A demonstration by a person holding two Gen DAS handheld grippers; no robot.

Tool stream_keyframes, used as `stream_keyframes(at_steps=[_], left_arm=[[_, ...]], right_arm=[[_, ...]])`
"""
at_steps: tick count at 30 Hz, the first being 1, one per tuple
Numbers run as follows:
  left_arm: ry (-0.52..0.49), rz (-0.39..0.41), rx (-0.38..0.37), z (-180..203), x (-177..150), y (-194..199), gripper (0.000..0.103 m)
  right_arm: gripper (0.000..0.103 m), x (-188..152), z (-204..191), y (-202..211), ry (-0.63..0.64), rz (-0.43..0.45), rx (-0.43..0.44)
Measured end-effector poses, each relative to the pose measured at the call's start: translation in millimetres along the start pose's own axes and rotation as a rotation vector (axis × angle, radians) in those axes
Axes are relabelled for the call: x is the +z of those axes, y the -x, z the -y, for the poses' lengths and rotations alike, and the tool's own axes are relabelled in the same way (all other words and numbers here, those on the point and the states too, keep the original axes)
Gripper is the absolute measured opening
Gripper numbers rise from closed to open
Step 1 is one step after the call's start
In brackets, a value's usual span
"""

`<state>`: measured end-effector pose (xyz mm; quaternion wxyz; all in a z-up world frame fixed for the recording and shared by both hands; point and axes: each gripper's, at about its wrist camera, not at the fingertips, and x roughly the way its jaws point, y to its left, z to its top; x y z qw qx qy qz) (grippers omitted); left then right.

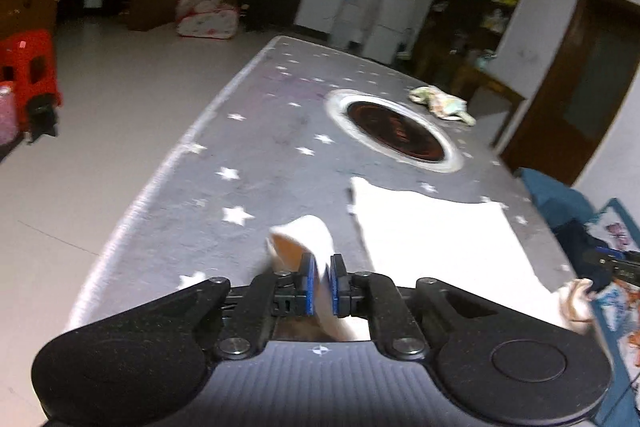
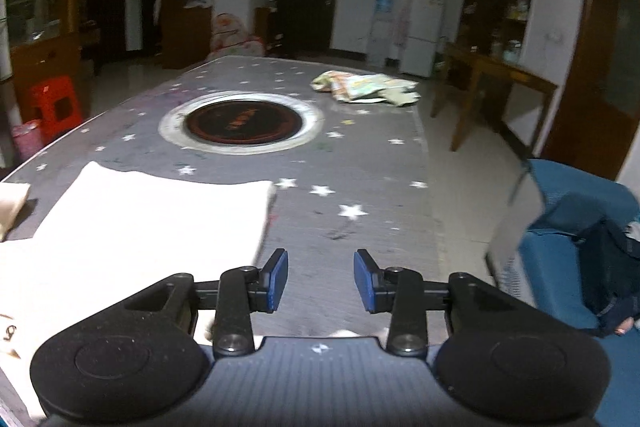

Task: Fold clothes
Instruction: 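Lay the shirt flat on the table and open both grippers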

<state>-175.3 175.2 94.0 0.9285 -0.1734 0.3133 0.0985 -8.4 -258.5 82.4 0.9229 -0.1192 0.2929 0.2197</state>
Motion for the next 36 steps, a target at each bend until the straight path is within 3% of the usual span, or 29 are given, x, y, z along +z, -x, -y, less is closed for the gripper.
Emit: stream_keyframes(at_steps=[5,8,11,17,23,27,29,30,31,33,36], left_arm=[[-0.094,0.023,-0.022,23.9,24.5,-15.0,0.028],[-0.163,-0.017,-0.048,45.9,32.3,-45.9,0.031],[-0.203,-0.065,-0.053,61.9,37.5,-84.8,0.044],[-0.236,-0.141,0.006,72.4,46.5,-152.0,0.047],[-0.264,-0.201,0.014,73.2,45.0,-183.1,0.047],[-0.291,-0.214,0.002,76.4,44.6,-194.7,0.044],[-0.300,-0.214,-0.010,77.8,47.2,-198.9,0.039],[-0.303,-0.215,-0.017,77.9,48.5,-200.7,0.032],[-0.304,-0.216,-0.024,78.0,50.2,-202.3,0.022],[-0.306,-0.220,-0.039,78.3,55.2,-206.7,0.012],[-0.314,-0.213,-0.037,79.7,63.9,-213.8,0.008]], right_arm=[[0.036,11.2,-15.2,-23.1,0.006,-0.022,0.089],[0.036,18.1,-23.1,-40.4,0.008,-0.043,0.128],[0.035,23.9,-26.8,-59.8,0.007,-0.064,0.146],[0.035,34.8,-27.0,-99.4,-0.020,-0.099,0.170],[0.035,44.0,-28.3,-135.5,-0.036,-0.127,0.185],[0.035,47.1,-29.5,-153.7,-0.034,-0.147,0.182],[0.035,47.6,-28.3,-162.4,-0.038,-0.155,0.183],[0.034,48.0,-27.5,-166.2,-0.040,-0.159,0.185],[0.031,48.2,-26.7,-169.5,-0.041,-0.164,0.191],[0.019,49.6,-26.2,-174.1,-0.035,-0.173,0.208],[0.005,54.1,-26.0,-177.2,-0.022,-0.167,0.219]])
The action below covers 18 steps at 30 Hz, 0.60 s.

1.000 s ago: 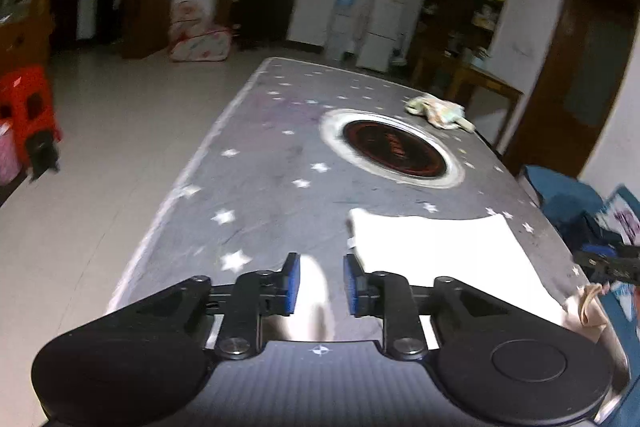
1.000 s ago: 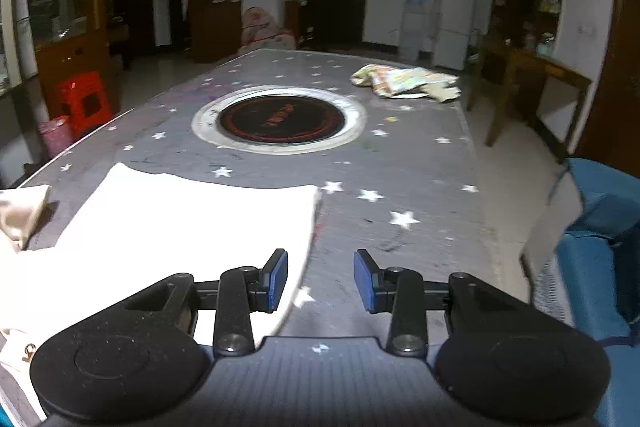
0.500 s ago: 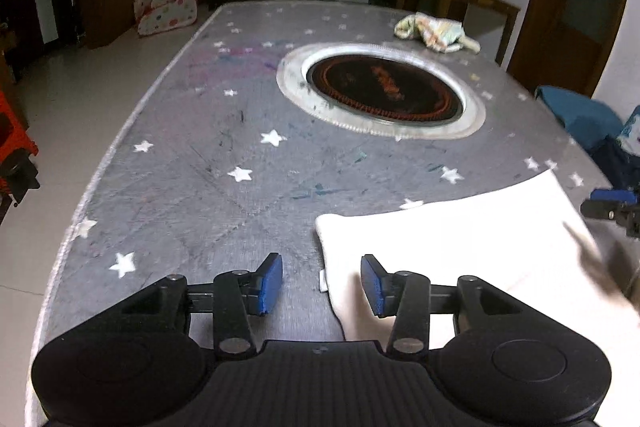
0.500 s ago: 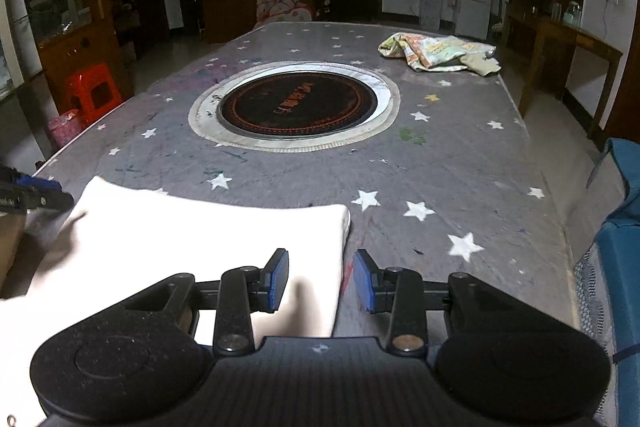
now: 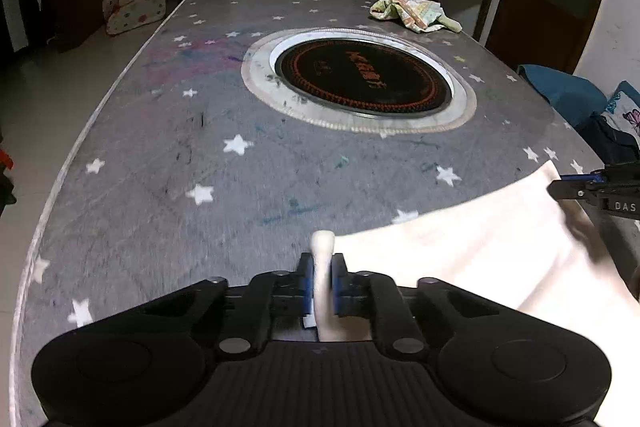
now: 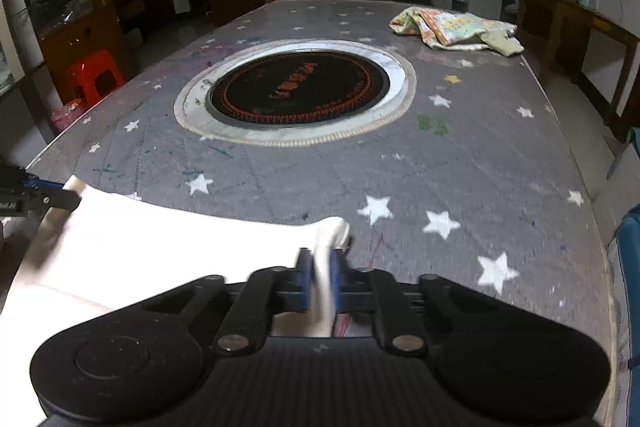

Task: Fold clothes
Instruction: 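Lay the shirt flat on the table and open both grippers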

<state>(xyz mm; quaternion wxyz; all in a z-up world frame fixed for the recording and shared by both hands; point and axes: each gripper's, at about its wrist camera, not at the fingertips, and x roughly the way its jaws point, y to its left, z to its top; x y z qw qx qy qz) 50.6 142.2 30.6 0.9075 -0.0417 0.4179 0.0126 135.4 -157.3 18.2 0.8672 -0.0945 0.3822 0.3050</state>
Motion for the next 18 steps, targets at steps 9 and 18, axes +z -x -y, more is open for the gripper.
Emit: stream_keyframes(at_steps=[9,18], left_arm=[[-0.060,0.096,0.037,2.4,56.5,-22.8,0.007],[-0.138,0.153,0.111,13.1,86.0,-62.9,0.013]], right_arm=[[0.003,36.6,5.3,-4.8,0.029,0.097,-0.061],[0.013,50.0,20.5,-30.4,0.010,0.086,-0.144]])
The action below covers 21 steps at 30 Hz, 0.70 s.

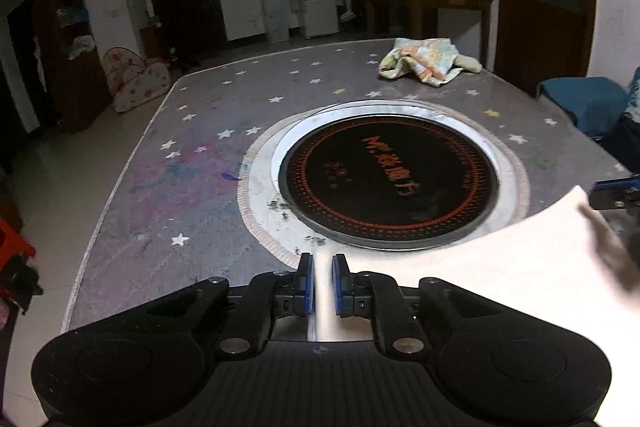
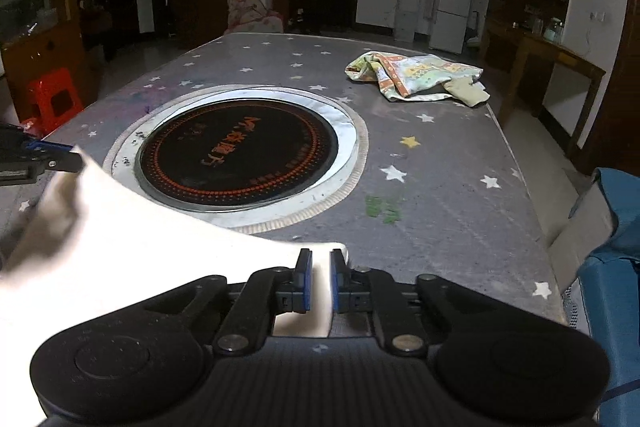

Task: Fold clothes
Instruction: 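Lay the shirt flat on the table and open both grippers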

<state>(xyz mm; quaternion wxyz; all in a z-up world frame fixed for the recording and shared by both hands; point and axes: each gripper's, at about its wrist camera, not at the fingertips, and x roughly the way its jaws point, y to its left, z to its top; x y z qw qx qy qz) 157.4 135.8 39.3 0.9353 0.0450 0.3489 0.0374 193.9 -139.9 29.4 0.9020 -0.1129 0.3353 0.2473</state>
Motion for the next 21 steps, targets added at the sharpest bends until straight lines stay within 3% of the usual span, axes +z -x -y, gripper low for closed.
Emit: stream_keyframes(at_steps=[1,4,7,15,21], left_arm=[[0.007,-0.002,0.003,-0.2,-0.9,0.5,0.015],[0.020,0.007,-0.029,1.5,-5.1,16.6,0.015],[0.014,0.021,-0.086,7.8,-12.4,39.1,0.015],[-0.011,-0.041,-0.284,44.4,-72.3,98.8,0.015],[-0.043,-0.063,-0.285,57.7,-105.4,111.6,0.015]], right_arm=[[0.019,-1.0,-0.2,3.2,0.001,0.000,0.010],[0.024,-6.0,-5.5,15.2,0.020,-0.010,0.055],[0.035,-13.6,-18.0,29.7,0.051,-0.029,0.120],[0.038,-52.2,-62.0,71.8,0.171,-0.095,0.272],[0.041,-84.5,-74.8,95.4,0.252,-0.130,0.245]])
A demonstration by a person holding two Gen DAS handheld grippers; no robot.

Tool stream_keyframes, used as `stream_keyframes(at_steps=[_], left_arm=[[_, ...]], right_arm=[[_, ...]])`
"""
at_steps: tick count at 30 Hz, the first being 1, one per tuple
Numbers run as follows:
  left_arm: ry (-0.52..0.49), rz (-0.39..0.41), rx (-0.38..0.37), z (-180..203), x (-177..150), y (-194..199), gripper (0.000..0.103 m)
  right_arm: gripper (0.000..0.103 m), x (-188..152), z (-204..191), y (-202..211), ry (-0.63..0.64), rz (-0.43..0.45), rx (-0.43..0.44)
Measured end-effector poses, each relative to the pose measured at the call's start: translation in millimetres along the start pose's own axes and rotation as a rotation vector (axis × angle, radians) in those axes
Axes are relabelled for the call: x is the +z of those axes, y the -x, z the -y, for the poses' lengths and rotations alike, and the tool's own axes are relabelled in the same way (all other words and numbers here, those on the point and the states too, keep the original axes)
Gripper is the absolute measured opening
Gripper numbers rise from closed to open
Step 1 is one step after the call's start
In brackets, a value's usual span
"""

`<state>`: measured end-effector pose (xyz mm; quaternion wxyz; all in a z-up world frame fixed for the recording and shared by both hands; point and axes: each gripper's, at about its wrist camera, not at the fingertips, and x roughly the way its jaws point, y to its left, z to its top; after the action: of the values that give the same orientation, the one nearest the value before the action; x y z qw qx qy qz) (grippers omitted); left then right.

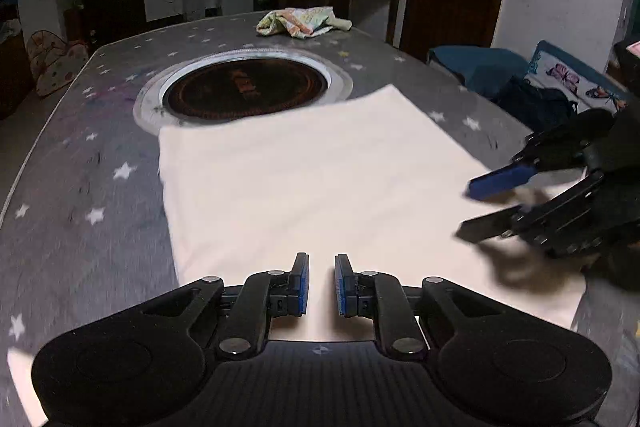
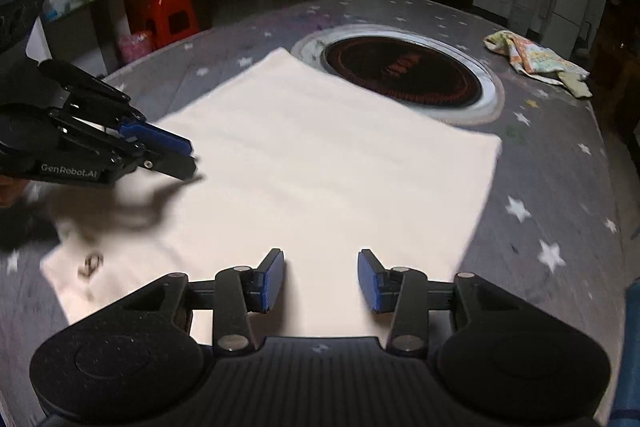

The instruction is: Fold clothes

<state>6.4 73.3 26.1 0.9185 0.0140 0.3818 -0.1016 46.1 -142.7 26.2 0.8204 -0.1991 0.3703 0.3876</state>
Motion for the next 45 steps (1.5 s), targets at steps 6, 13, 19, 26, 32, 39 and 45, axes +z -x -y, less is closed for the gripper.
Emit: stream_keyframes(at_steps=[6,13,19,26,32,39,45], left_arm=[[-0.031,0.010,0.031,1.5,-10.5,6.0,0.016],[-0.029,0.016,0.074,8.1,-11.8,12.9,0.019],[-0.067,0.083,-0.003,39.8,-6.3,33.3,0.025],[-0.145,0.097,-0.160,95.3,-10.2,37.0,0.030],[-0.191,0.062,-0.242,127.5,-20.9,27.5,0.030],[-0.213,0.018,-0.259,139.0,-29.9,15.3,0.030],[-0.219,0.007,-0.261,137.8,-34.2,13.0,0.030]], right_arm=[[0.041,-30.4,-4.1,33.6,-0.029,0.003,-0.024],[0.041,-66.6,3.5,69.1,-0.123,0.024,-0.057],[0.041,-93.5,23.3,106.6,-0.253,0.091,-0.139],[0.041,-123.9,49.5,128.6,-0.396,0.127,-0.254],[0.041,-117.6,45.3,107.3,-0.353,0.124,-0.227],[0.031,-118.1,38.0,80.9,-0.292,0.100,-0.266],[0.004,-121.0,45.5,94.4,-0.302,0.136,-0.359]])
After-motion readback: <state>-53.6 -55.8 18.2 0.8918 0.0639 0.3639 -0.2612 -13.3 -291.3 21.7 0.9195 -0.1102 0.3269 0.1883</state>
